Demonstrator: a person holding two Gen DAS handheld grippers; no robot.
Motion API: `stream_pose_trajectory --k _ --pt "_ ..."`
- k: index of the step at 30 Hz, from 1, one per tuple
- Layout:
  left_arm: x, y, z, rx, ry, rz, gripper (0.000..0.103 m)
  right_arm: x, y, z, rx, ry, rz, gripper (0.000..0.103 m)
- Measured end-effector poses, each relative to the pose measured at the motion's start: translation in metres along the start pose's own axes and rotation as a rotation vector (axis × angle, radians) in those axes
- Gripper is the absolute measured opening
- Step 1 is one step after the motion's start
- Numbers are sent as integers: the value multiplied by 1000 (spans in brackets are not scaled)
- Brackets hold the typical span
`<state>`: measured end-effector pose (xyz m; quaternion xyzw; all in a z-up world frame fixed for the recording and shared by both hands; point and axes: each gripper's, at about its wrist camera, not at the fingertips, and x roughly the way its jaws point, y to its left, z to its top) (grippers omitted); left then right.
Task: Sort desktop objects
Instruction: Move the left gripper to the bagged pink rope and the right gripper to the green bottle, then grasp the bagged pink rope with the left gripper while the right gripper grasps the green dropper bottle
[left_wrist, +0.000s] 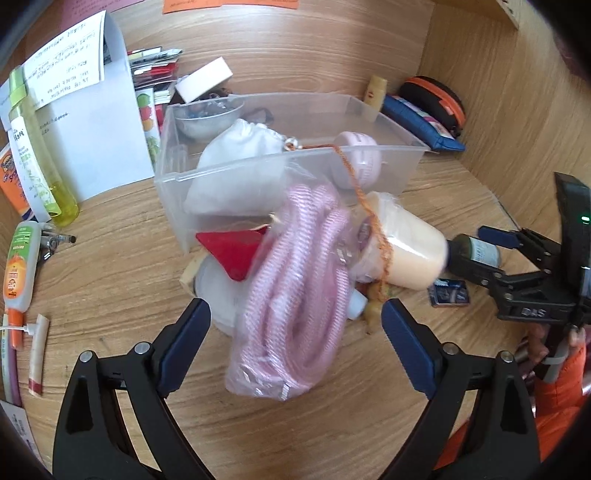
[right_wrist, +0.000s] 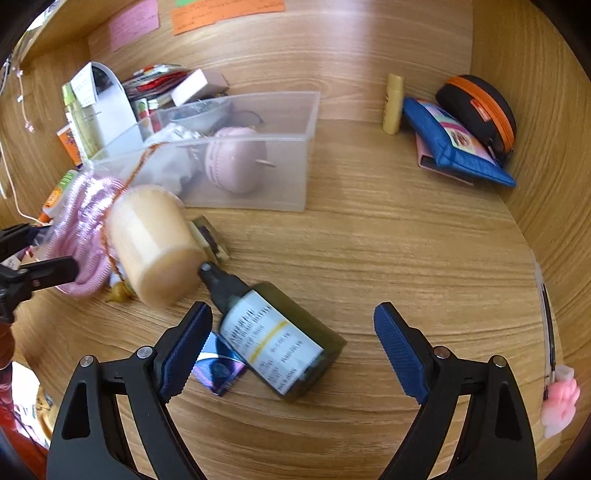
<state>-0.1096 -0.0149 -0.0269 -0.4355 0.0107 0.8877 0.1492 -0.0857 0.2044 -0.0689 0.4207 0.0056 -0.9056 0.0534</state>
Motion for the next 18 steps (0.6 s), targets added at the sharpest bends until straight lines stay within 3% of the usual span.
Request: stream_pose_trajectory --k 9,11,13,15,18 --pt "-8 -26 -4 55 -9 -57 94 6 -11 -7 15 7 -4 88" --pt "-6 -28 -3 44 1 -62 88 6 -13 -8 19 2 -6 88" --pt "1 -26 -1 39 23 -50 71 4 -16 -8 24 -6 -1 88" --pt "8 -22 2 16 46 -54 62 3 -18 -8 28 -11 3 88" --pt "19 -14 4 -24 84 -80 55 2 -21 -8 32 -20 10 88"
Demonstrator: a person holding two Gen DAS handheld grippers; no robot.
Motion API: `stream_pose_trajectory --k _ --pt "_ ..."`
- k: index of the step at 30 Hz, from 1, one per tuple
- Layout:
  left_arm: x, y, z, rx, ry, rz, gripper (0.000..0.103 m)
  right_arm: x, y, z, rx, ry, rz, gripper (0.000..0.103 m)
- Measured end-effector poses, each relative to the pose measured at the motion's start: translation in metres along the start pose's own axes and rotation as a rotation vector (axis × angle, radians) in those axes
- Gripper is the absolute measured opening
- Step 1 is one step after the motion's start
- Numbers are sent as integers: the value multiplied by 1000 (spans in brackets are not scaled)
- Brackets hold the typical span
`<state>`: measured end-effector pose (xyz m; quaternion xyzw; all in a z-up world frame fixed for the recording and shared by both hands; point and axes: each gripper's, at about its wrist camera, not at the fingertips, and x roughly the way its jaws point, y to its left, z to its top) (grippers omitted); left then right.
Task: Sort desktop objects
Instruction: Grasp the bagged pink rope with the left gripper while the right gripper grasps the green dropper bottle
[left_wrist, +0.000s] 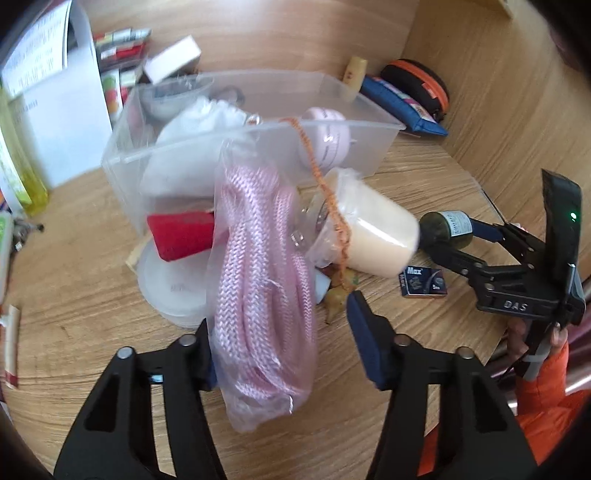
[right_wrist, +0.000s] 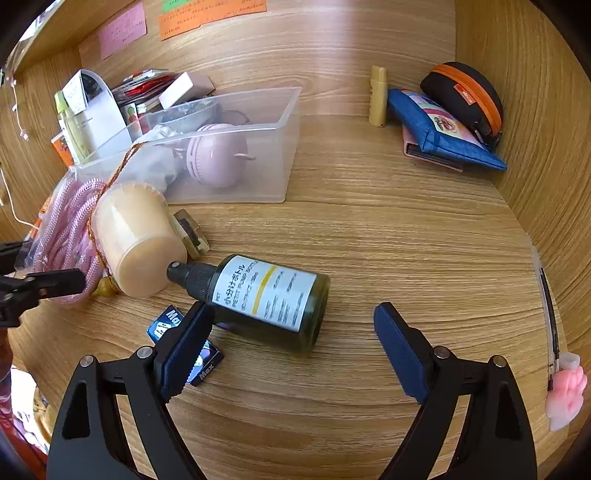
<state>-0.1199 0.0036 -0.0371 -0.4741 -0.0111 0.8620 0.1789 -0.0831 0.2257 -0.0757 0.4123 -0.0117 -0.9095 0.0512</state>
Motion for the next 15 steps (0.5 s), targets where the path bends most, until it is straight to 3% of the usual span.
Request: stream_pose_trajectory --k 8,11,15 --pt "16 5 7 -69 25 -62 55 6 -6 3 40 7 61 87" --pt "18 7 9 -92 16 -71 47 6 -9 4 59 -1 83 84" --pt "16 12 7 -122 -5 -87 37 6 -12 6 74 -3 106 73"
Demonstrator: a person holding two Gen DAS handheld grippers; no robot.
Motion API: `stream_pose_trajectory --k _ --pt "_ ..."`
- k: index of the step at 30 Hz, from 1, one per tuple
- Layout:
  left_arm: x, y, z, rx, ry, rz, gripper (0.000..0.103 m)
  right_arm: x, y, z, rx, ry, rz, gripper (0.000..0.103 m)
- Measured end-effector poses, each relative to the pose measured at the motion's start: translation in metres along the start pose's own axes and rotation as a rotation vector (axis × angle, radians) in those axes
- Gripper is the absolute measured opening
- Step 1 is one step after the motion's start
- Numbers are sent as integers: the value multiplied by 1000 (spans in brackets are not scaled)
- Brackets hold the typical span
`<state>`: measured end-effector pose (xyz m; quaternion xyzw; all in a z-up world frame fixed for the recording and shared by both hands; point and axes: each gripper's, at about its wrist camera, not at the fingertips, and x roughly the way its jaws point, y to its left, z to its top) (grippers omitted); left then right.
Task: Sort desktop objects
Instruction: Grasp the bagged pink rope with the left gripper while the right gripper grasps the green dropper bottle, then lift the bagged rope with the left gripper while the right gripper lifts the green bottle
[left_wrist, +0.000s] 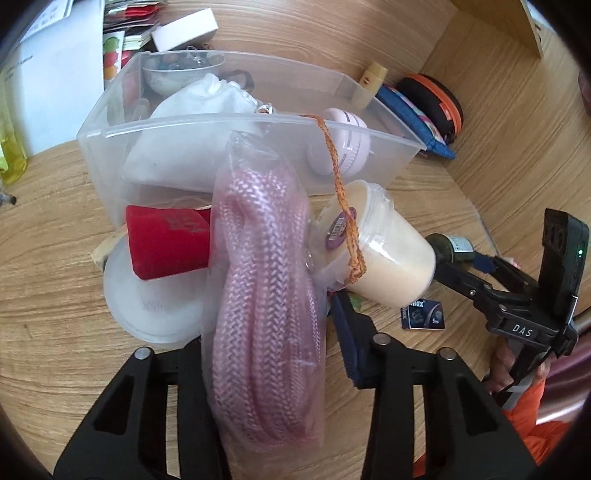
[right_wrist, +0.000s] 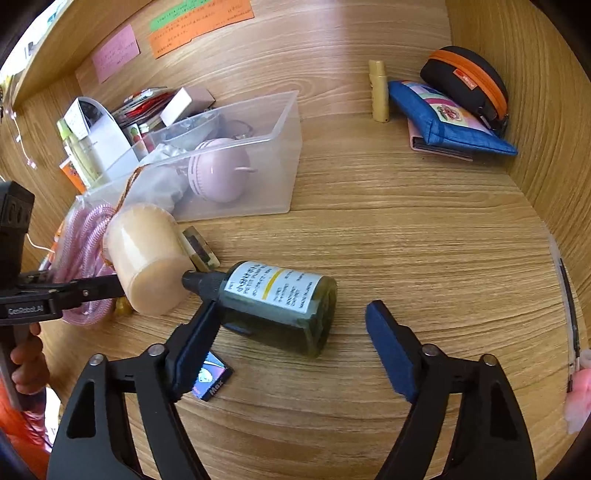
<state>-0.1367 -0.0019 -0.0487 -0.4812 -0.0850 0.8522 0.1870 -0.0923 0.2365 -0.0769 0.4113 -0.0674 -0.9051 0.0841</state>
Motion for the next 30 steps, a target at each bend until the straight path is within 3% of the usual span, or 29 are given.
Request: stream_pose_trajectory --k 1,3,7,13,24,26,28,30 --pt "-1 0 -1 1 -4 4 29 0 0 0 3 1 4 67" --pt "-5 0 -4 7 -20 27 25 1 0 2 -2 4 8 59" --pt "-11 6 -7 7 -38 53 19 1 -1 4 -3 -9 -1 59" --pt "-22 7 -11 10 -79 92 19 -6 1 9 9 -47 12 57" --pt "-48 -2 -11 4 -168 86 18 -22 10 20 -16 -103 10 55" --pt "-53 -2 -9 3 -185 87 18 -25 12 22 -19 -115 9 51" --pt "-57 -1 -6 1 -202 88 18 -28 13 25 -25 -120 16 35" --pt "-62 0 -3 1 -220 88 18 -24 17 28 -47 -101 21 35"
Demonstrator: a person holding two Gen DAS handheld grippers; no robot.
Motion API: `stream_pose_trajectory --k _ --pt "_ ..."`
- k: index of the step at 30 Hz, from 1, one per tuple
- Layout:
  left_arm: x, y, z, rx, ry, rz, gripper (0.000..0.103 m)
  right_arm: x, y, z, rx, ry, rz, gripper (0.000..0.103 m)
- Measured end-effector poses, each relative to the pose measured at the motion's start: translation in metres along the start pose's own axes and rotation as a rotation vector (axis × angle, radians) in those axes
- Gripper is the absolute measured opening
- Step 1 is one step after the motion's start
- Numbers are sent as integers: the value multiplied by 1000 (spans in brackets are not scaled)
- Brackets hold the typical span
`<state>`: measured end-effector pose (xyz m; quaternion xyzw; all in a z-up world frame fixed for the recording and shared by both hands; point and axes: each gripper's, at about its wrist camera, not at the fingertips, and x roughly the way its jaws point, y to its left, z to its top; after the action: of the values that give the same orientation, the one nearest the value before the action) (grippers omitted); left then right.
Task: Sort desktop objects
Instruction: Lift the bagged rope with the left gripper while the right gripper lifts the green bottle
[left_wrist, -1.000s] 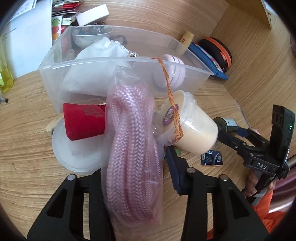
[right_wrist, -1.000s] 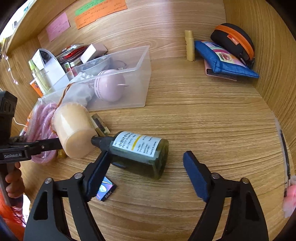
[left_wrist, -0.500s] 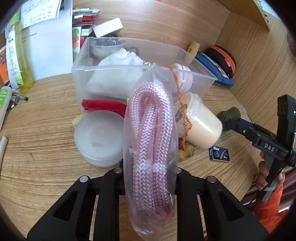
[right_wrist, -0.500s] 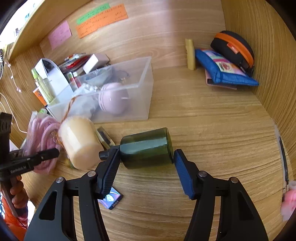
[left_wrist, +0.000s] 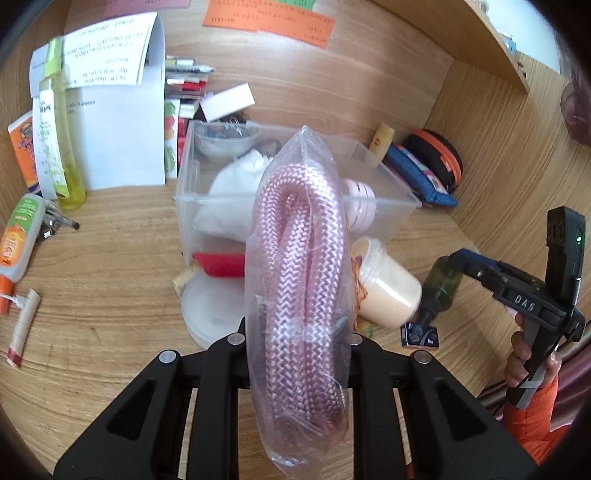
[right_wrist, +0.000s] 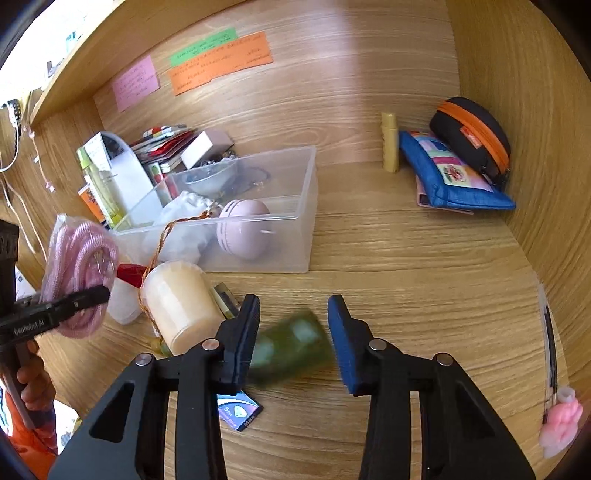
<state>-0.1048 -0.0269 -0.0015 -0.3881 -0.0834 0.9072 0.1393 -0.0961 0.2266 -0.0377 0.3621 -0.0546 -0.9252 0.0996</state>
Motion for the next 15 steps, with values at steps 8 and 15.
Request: stream_pose_trajectory --k 8,15 --pt "0 6 2 -14 -1 8 18 10 6 -12 -22 57 14 63" --pt "4 9 -2 -29 14 9 18 25 22 -10 -99 89 -7 67"
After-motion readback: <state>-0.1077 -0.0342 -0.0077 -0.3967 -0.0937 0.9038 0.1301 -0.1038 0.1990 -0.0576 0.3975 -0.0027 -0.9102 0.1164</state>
